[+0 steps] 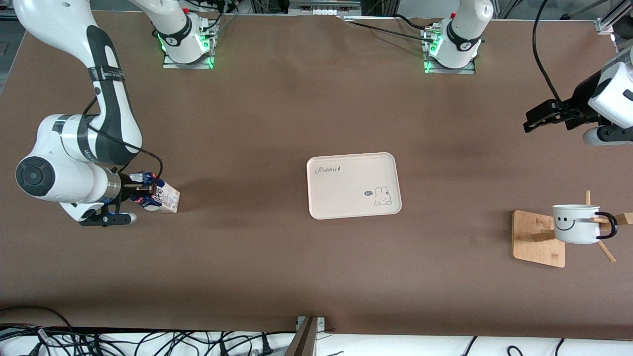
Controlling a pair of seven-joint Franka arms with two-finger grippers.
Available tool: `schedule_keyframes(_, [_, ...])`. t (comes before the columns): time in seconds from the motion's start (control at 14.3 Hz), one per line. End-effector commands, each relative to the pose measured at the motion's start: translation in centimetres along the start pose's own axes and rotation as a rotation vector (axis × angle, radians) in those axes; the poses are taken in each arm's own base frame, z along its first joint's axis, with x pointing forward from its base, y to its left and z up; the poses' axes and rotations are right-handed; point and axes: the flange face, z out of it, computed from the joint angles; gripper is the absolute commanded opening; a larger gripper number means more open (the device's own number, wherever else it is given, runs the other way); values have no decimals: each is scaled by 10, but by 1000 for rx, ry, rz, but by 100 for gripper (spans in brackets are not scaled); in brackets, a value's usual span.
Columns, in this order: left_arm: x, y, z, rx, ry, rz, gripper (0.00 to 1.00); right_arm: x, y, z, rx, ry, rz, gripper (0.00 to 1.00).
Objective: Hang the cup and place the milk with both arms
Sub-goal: 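Lower the milk carton onto the table with the right gripper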
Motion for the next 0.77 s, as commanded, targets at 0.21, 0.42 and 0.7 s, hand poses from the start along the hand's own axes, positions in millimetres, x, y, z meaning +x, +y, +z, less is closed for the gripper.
schedule_keyframes(0.21, [1,-1,-3,31,-3,2,100,-10,2,-10,31,1,3,100])
schedule_keyframes(0.42, [1,0,-3,67,2,9,100,-22,6,-43,43,3,10,100])
schedule_keyframes(0.7, [1,0,-3,67,2,8,100,-39,9,-126,42,20,-7,100])
